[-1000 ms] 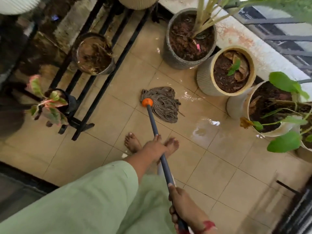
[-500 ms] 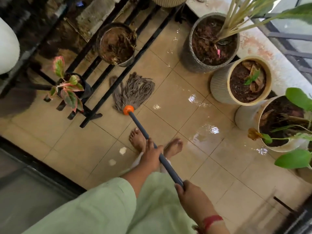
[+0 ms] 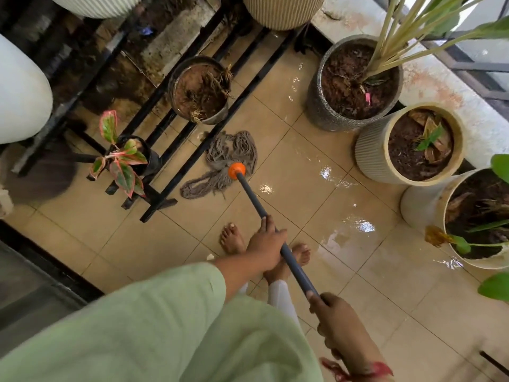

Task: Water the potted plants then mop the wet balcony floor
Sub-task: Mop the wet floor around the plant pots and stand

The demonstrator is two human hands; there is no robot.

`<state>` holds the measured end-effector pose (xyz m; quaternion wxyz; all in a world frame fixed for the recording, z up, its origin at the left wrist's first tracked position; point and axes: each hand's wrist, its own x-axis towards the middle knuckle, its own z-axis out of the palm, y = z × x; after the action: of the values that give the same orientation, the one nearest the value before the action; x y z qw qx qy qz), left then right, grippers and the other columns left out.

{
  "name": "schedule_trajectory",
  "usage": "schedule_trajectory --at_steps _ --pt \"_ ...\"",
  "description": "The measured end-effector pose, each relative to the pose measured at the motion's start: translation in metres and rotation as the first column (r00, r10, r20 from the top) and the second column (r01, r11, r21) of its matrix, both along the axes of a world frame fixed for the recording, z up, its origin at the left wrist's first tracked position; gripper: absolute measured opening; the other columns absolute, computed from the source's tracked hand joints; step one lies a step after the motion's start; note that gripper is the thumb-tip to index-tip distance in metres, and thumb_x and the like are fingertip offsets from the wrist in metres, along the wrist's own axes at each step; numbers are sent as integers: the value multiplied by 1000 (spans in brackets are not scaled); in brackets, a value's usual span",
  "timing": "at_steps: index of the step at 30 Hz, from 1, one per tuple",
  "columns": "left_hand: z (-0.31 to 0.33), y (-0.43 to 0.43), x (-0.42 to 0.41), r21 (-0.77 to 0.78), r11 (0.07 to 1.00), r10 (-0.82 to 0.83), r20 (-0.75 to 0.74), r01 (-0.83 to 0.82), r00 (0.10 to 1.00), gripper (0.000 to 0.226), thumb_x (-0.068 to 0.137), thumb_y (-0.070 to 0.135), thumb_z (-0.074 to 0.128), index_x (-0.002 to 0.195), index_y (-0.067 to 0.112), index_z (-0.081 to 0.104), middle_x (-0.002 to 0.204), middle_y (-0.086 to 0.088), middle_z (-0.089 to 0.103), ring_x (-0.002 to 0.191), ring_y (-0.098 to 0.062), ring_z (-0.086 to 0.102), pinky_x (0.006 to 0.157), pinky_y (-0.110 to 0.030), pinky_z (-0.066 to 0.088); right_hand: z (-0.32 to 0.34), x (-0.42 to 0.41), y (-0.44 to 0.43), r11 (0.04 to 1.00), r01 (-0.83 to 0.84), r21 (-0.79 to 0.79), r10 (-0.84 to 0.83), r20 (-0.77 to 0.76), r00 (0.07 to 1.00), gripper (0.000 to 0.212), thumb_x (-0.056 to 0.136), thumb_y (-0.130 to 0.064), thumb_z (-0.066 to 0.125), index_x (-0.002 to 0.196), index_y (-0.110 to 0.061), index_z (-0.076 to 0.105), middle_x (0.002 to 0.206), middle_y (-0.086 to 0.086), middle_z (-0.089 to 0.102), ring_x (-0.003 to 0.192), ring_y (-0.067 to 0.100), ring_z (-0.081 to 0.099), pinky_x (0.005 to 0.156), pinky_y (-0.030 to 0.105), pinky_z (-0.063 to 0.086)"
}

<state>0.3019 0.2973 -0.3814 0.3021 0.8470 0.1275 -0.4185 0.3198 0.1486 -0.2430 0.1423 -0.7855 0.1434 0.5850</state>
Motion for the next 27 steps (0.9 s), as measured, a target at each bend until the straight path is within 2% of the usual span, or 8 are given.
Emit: schedule_trajectory --at_steps 3,7,11,14,18,22,24,27 --pt "-13 27 44 104 993 -60 45 55 997 40 92 15 54 130 17 42 157 -23 0 146 -39 6 107 -43 35 -16 30 24 988 127 87 -129 15 992 37 97 -41 43 84 -9 57 58 5 48 40 15 38 39 21 29" --pt "-22 50 110 210 977 5 136 -34 991 39 94 12 51 131 17 42 157 -22 7 145 -36 14 110 -39 30 -36 76 58 971 194 142 -210 105 972 36 97 -38 44 80 -9 57 59 6 49 43 17 40 43 23 31" --pt "-16 51 166 191 978 28 260 -79 965 35 93 8 50 127 15 46 156 -21 11 140 -35 25 104 -39 36 -43 113 69 961 242 132 -265 201 943 39 97 -39 43 76 -10 56 59 7 48 45 18 41 46 23 30" --pt "-11 47 185 150 988 -6 311 -42 950 34 93 7 50 126 15 47 156 -20 10 143 -36 20 105 -40 36 -34 123 68 966 236 110 -255 214 943 39 99 -38 37 85 -6 56 61 6 47 43 16 40 42 23 31" --pt "-12 42 163 96 995 -50 294 22 954 36 92 8 53 127 17 50 156 -18 11 146 -35 10 108 -42 34 -27 109 64 998 55 38 -62 222 973 40 99 -38 31 92 -6 55 62 7 48 48 19 43 48 25 34" --pt "-6 47 108 8 997 75 230 -79 970 32 92 7 51 123 16 52 152 -17 17 147 -34 7 107 -41 35 -20 74 59 984 -176 -11 174 213 961 40 99 -41 28 89 -12 53 67 4 51 65 23 52 63 31 44" --pt "-1 50 77 -38 990 140 175 -135 975 30 92 7 50 121 15 52 151 -16 17 147 -34 4 105 -42 37 -10 58 62 960 -278 -43 281 179 943 40 100 -41 26 90 -12 52 78 8 58 78 28 58 69 33 45" --pt "8 63 34 -47 977 210 96 -206 973 32 90 9 54 121 14 51 150 -14 15 147 -33 2 102 -44 40 8 39 81 875 -477 -85 484 124 866 39 101 -40 23 97 -15 52 107 14 64 103 30 59 70 30 37"
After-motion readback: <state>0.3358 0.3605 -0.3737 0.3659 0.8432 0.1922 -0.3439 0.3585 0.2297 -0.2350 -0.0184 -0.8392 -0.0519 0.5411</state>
